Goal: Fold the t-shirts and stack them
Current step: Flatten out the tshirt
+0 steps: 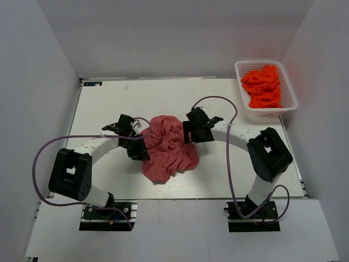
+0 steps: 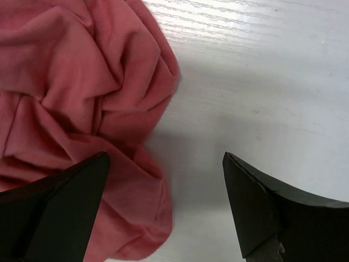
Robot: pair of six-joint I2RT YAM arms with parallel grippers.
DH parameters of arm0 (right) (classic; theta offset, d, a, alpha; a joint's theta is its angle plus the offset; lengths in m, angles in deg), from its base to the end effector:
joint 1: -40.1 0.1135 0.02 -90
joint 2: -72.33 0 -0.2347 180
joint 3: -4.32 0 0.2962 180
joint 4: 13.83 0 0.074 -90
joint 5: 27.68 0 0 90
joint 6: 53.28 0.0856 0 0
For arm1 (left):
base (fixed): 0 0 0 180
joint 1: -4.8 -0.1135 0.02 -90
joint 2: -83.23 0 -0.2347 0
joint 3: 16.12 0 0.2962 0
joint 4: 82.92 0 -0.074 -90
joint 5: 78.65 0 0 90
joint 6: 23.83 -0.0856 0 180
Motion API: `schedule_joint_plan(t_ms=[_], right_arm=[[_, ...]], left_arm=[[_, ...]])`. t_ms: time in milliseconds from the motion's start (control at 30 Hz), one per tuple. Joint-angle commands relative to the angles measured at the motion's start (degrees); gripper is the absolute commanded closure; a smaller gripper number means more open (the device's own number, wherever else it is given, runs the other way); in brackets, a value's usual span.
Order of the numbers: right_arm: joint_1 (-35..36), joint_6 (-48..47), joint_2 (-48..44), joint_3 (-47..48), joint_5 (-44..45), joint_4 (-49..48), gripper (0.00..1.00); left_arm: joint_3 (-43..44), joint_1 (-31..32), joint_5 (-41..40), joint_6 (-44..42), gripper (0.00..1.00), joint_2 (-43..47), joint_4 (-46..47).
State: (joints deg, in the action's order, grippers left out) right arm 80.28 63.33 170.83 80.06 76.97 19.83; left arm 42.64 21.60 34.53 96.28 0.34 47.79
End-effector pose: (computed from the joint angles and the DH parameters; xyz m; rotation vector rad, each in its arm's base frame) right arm 0.3307 0.2509 0.1004 -0.2001 2.5065 0.1476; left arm 0.2821 -0.1204 0.0790 -0.2544 2.9416 -0.7264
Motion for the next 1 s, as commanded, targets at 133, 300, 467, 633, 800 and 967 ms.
schedule_joint_plan(t_ms=[133, 300, 467, 633, 800, 967], right_arm=[[-0.19, -1.03, 7.23, 7.13, -1.38, -5.36, 0.1], [-0.81, -1.21, 11.09, 9.94, -1.56, -6.95, 0.19], [-1.51, -0.16, 13.74, 11.01, -5.33, -9.14, 0.8], [-2.21, 0.46, 6.56, 10.57, -0.69, -7.91, 1.0], [-4.06, -3.67, -10.13, 10.04, 9.59, -5.72, 1.0], [-6.69, -6.12, -23.16, 10.3, 20.64, -0.72, 1.0]], left_arm=[[3.64, 2.01, -5.32, 1.01, 1.0, -1.75, -0.53], [8.56, 2.01, -8.14, 0.48, 1.0, 2.02, -4.67], [13.03, 2.01, -8.76, 0.48, 1.0, 6.69, -7.74], [22.59, 2.01, -14.81, 0.48, 1.0, 9.76, -13.01], [32.99, 2.01, -21.16, 1.18, 1.0, 12.22, -17.58], [42.39, 1.4, -31.51, 5.04, 1.0, 16.62, -20.13]])
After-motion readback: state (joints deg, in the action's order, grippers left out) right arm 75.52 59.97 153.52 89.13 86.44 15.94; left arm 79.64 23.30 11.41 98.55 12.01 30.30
